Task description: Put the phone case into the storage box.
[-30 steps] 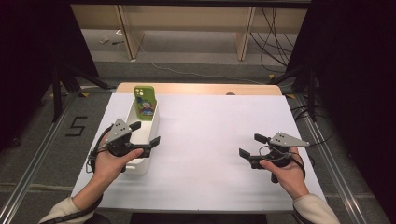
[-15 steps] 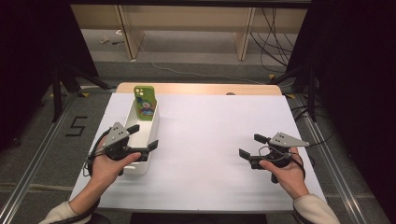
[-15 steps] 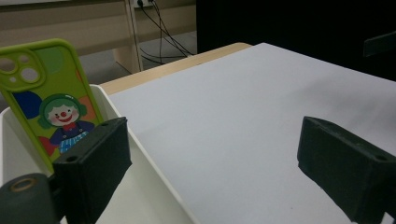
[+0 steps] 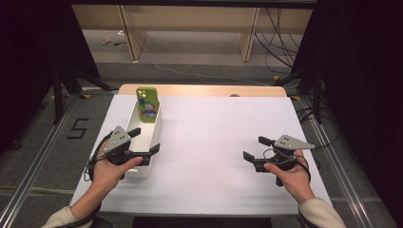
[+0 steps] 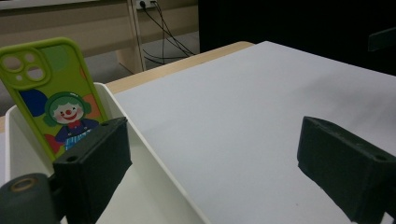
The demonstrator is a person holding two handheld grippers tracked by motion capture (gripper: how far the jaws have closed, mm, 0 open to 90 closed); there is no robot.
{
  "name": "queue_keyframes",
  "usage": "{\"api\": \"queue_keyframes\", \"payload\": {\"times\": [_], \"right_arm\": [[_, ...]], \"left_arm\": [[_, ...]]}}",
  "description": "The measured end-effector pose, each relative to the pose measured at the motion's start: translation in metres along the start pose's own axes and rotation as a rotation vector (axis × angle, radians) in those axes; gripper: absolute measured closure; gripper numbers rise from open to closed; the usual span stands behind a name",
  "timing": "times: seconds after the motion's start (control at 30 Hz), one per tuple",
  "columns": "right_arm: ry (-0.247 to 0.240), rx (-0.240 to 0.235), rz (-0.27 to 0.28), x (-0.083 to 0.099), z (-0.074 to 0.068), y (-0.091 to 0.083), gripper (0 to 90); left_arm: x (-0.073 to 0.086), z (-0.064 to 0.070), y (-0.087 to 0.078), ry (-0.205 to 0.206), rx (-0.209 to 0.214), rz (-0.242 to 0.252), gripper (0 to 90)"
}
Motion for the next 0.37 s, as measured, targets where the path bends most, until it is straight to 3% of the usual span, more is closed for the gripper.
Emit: {"api": "queue_keyframes", "payload": {"times": [0.37], "right_arm": [[-0.003, -0.003, 0.006, -0.0006, -0.0009, 0.0011, 10.8]], "left_arm": [[0.0015, 0.0006, 0.0009, 0.006, -0.004, 0.003, 9.4]]}}
Point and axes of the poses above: each handheld gripper's, and its own axes: y roughly forward along the jaws, x roughly out of its underside, z roughly to its right, the point moved 7 cm from there along y, roughly forward along the jaws, and after that the axes turned 2 degrees about -z, right-handed, at the moved point
